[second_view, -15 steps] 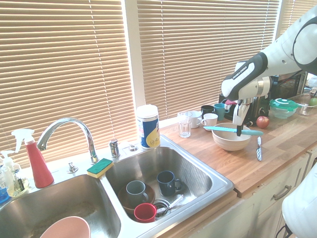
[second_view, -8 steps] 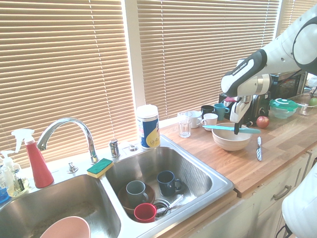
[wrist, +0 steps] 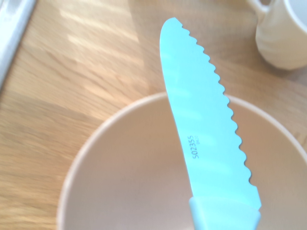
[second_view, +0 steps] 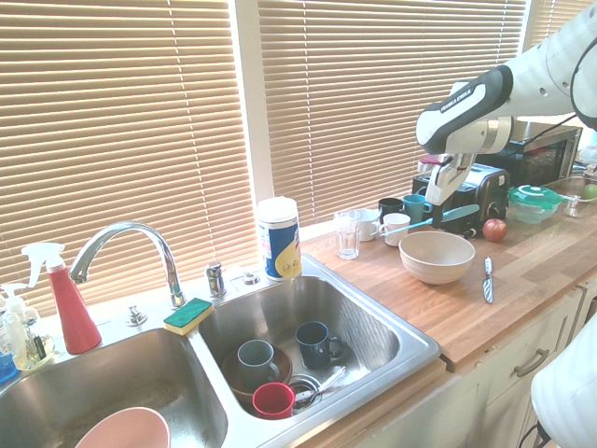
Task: Put the knife into the sink
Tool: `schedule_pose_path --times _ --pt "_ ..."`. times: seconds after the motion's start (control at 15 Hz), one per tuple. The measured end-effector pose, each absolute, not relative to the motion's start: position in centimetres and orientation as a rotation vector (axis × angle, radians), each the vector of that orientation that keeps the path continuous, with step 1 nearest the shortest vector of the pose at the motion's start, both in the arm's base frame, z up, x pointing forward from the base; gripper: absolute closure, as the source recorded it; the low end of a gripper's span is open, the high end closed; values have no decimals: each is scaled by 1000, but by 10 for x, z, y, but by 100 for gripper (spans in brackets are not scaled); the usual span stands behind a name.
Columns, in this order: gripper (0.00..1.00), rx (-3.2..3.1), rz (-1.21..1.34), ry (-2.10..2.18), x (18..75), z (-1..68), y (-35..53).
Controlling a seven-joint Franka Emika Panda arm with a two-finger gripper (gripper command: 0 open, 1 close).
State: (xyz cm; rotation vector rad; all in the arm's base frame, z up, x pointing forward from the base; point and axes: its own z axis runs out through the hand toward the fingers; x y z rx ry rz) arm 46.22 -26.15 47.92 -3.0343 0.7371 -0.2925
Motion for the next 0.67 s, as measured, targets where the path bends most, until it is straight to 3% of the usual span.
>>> schedule_pose_path --times 0.4,0.67 --pt "100 -2982 -298 899 459 528 -167" --pt "100 -2966 -353 1066 455 509 -51"
